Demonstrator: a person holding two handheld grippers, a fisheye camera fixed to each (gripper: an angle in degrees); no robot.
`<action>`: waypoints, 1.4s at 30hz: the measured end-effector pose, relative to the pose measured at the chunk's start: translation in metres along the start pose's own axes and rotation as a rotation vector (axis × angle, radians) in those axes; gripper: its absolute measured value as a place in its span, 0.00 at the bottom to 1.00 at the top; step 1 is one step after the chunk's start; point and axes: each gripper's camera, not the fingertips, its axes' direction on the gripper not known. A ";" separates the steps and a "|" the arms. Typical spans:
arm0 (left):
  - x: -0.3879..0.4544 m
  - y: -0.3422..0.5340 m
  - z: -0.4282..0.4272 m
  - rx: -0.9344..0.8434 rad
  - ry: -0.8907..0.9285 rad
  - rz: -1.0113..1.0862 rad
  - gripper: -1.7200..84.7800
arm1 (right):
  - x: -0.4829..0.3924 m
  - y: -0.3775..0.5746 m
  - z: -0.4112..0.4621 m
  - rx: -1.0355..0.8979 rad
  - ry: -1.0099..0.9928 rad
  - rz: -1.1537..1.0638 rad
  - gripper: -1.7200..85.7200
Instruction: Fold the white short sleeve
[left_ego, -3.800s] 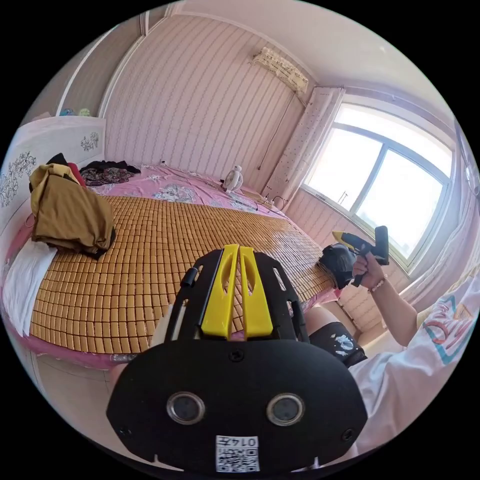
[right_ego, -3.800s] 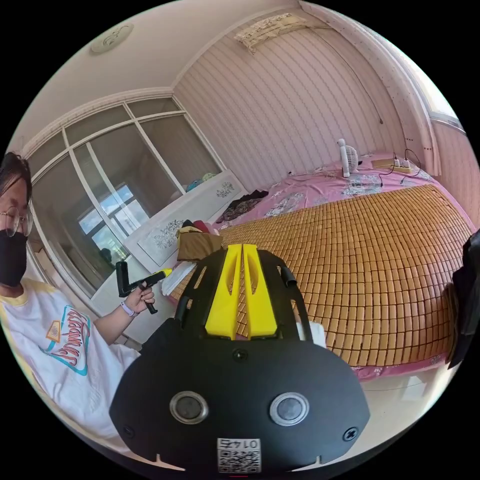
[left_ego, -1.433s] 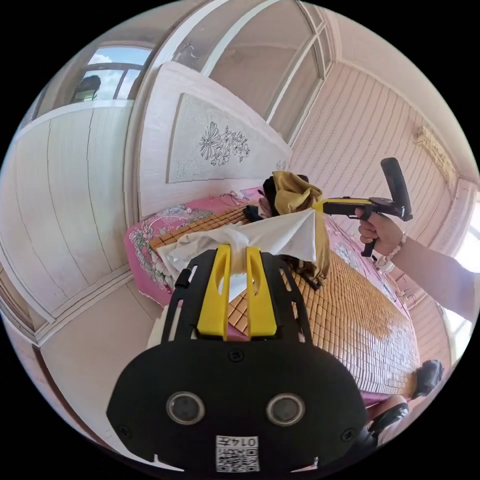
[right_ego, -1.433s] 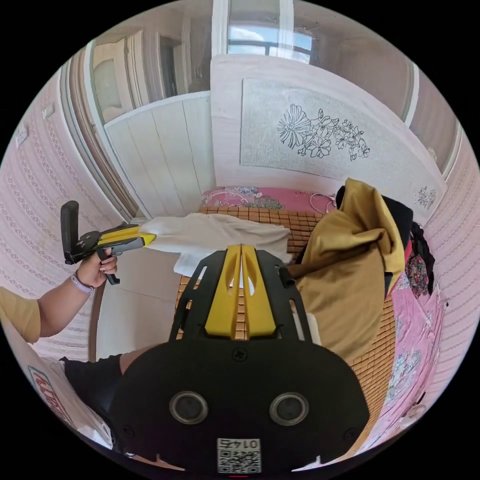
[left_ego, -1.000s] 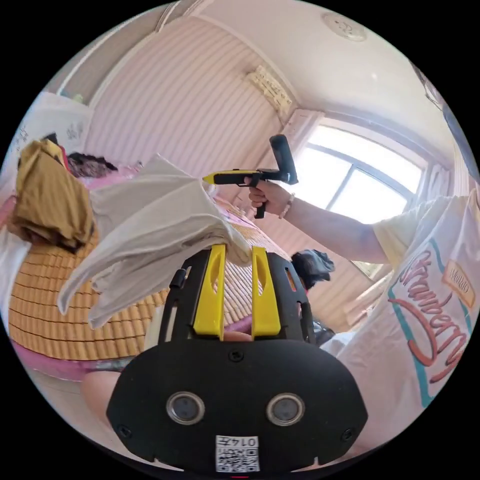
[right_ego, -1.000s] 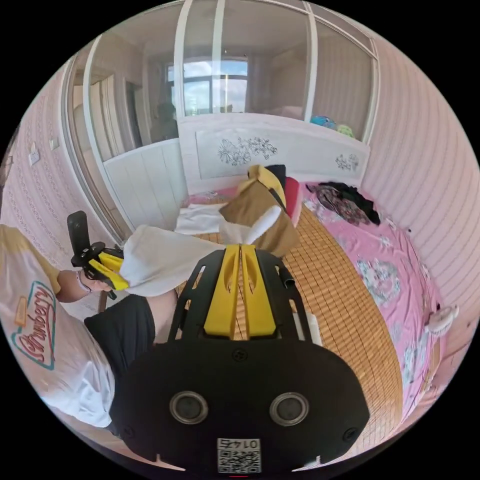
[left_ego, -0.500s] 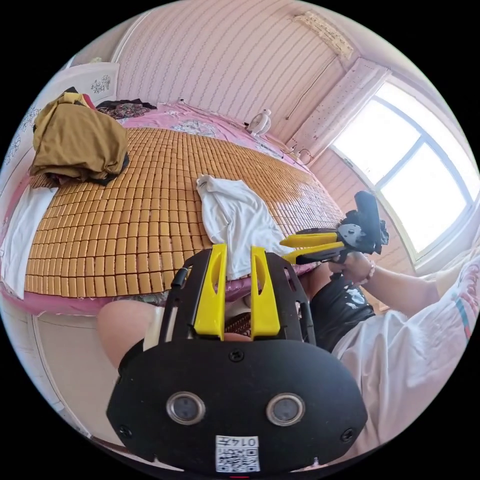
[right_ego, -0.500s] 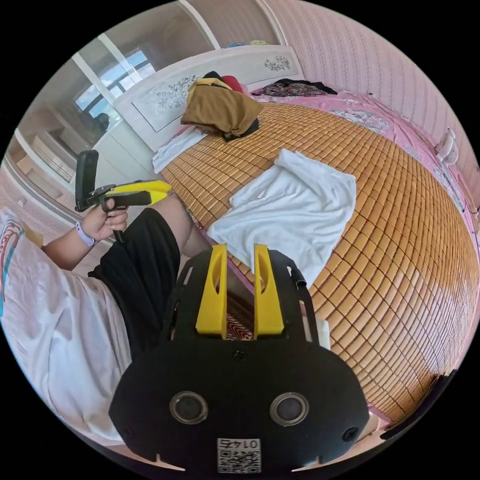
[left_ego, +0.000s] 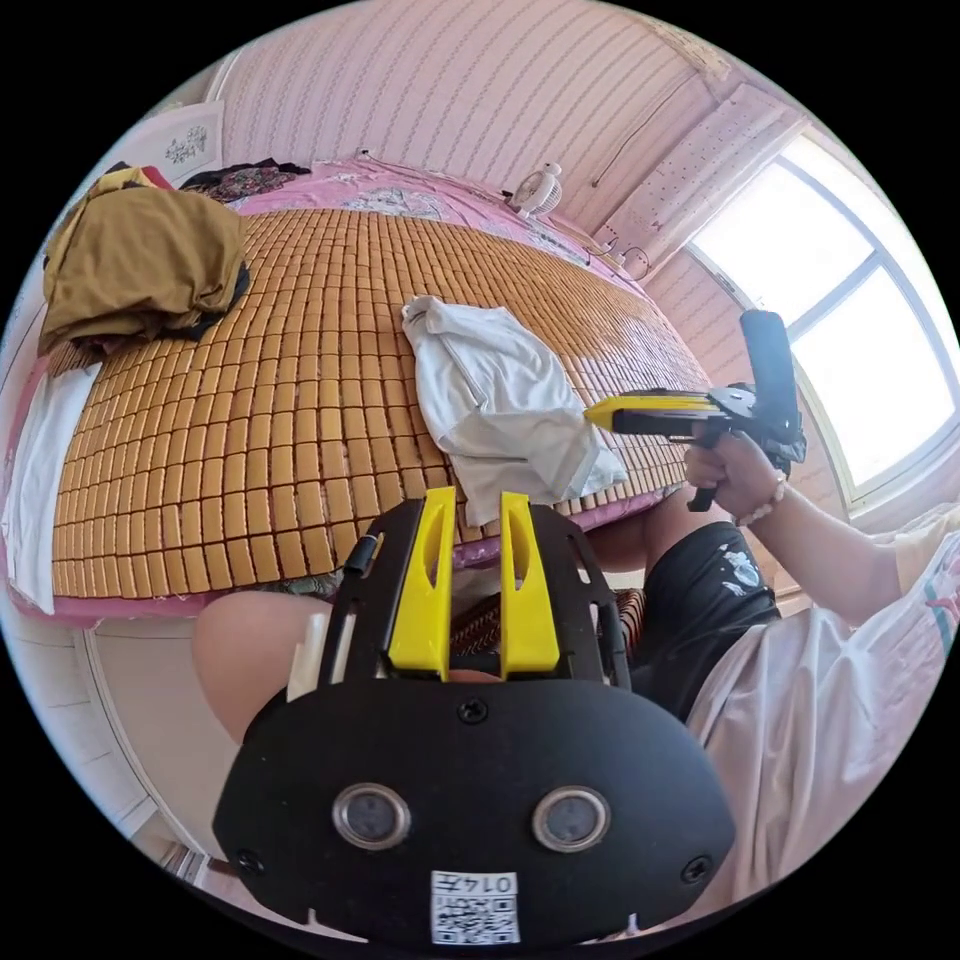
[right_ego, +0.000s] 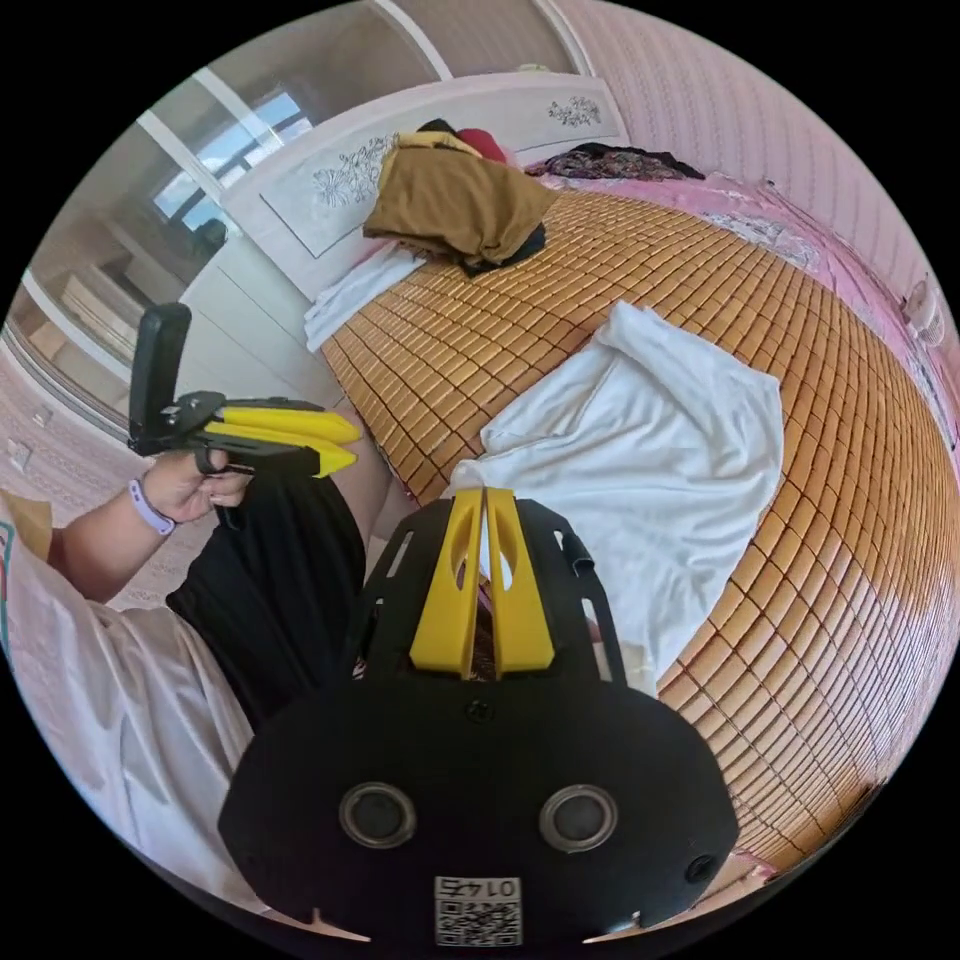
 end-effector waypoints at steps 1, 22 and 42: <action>0.006 -0.008 0.008 -0.008 0.002 0.018 0.11 | 0.015 0.010 -0.023 0.048 0.002 0.051 0.02; 0.056 -0.068 0.120 -0.215 -0.116 -0.064 0.02 | 0.122 0.064 -0.092 0.057 0.284 0.446 0.12; 0.117 -0.081 0.139 -0.238 -0.305 0.059 0.14 | 0.118 0.065 -0.088 -0.139 0.426 0.362 0.02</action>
